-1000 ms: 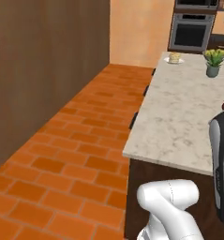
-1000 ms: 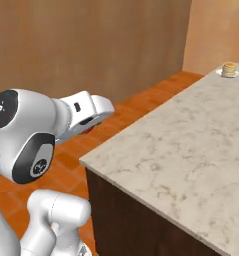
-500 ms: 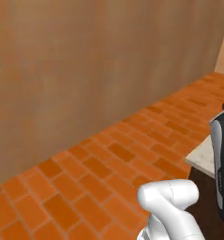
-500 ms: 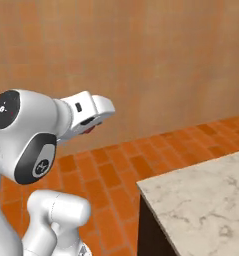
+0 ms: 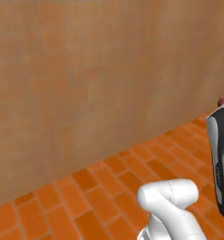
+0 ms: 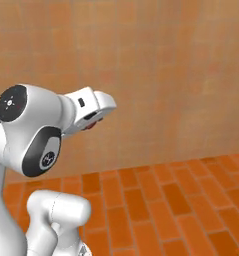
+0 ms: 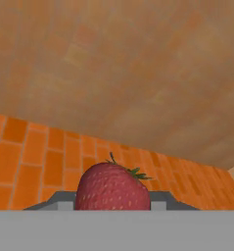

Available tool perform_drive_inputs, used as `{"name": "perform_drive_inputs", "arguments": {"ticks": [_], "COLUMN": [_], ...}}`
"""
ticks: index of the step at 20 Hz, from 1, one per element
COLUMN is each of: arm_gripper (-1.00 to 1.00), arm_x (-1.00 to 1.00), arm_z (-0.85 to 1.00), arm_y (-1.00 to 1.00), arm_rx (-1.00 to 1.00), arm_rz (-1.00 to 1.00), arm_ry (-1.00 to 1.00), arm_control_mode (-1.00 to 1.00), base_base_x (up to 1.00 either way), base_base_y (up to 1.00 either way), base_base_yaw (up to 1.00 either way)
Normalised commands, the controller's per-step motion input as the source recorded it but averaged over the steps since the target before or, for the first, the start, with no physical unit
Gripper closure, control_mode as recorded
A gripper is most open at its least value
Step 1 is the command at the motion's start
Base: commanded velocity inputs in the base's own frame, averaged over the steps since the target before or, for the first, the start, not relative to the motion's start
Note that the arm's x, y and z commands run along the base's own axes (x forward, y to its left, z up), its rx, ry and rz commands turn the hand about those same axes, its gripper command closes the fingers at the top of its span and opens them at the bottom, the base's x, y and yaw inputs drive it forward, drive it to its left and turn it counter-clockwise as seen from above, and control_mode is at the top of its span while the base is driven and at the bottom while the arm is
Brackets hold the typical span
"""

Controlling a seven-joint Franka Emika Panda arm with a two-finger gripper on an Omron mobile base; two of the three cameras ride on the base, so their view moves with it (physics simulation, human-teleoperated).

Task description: Take the strawberry from the fridge and place it on top of the pancake, located on the dining counter.

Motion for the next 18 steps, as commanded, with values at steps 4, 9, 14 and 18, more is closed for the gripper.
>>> {"name": "perform_drive_inputs", "arguments": {"ticks": [4,9,14,18], "arm_gripper": [1.00,1.00,1.00,1.00], "arm_x": [0.00,0.00,0.00,0.00], "arm_z": [0.00,0.00,0.00,0.00], "arm_y": [0.00,0.00,0.00,0.00], "arm_rx": [0.00,0.00,0.00,0.00], "arm_rz": [0.00,0.00,0.00,0.00], "arm_ry": [0.00,0.00,0.00,0.00], "arm_control_mode": [1.00,1.00,1.00,1.00], "base_base_x": [0.99,0.63,0.32,0.58], "base_base_y": [0.01,-0.13,-0.39,-0.13], "base_base_yaw": [-0.34,-0.68,-0.74,-0.71]}}
